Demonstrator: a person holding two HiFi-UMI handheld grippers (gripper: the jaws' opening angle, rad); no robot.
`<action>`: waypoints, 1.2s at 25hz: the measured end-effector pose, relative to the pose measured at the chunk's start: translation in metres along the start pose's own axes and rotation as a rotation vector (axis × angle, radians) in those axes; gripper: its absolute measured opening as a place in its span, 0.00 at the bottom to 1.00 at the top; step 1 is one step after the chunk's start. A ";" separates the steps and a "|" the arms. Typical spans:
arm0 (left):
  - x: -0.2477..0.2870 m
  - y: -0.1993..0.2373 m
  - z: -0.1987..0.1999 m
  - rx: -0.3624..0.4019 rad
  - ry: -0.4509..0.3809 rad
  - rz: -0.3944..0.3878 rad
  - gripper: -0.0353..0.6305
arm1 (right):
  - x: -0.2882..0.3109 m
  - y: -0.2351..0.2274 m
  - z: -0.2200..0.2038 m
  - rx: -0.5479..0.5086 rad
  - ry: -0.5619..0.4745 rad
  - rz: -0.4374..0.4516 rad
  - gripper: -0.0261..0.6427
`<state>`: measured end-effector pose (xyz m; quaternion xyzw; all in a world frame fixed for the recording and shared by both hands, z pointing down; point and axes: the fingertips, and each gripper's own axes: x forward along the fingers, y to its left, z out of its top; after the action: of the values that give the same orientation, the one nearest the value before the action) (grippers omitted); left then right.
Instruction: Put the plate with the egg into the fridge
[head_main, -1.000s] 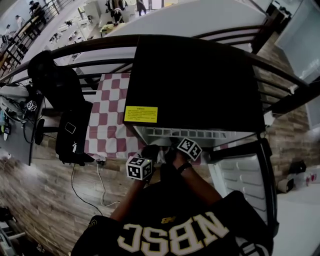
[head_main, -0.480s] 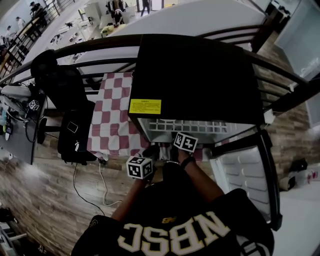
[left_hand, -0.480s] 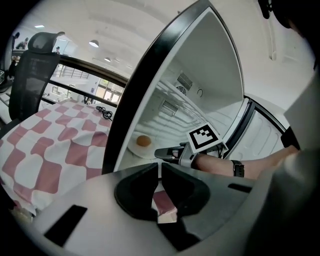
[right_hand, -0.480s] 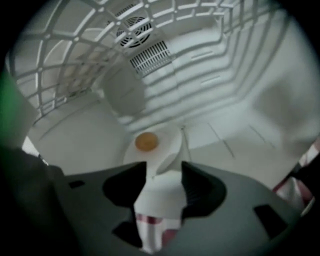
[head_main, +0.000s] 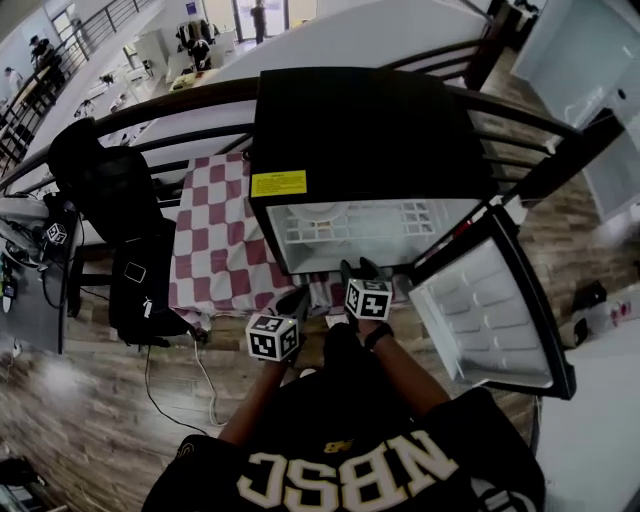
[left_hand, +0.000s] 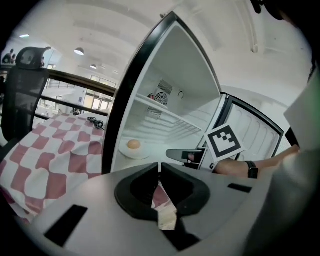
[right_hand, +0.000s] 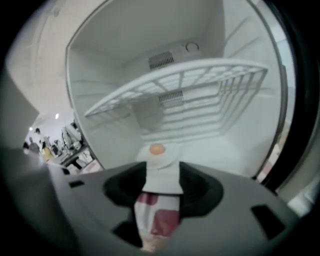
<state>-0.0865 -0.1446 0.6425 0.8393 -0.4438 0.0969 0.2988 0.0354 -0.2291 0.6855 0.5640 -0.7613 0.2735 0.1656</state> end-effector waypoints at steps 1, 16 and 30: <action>-0.005 -0.005 0.002 0.030 -0.006 -0.006 0.11 | -0.014 0.005 0.004 -0.021 -0.035 0.004 0.36; -0.096 -0.092 0.079 0.325 -0.237 -0.048 0.08 | -0.205 0.101 0.074 -0.196 -0.386 0.032 0.08; -0.135 -0.159 0.099 0.313 -0.358 0.087 0.08 | -0.309 0.062 0.100 -0.318 -0.451 0.008 0.07</action>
<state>-0.0478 -0.0420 0.4393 0.8591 -0.5052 0.0268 0.0771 0.0780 -0.0387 0.4189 0.5747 -0.8145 0.0185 0.0775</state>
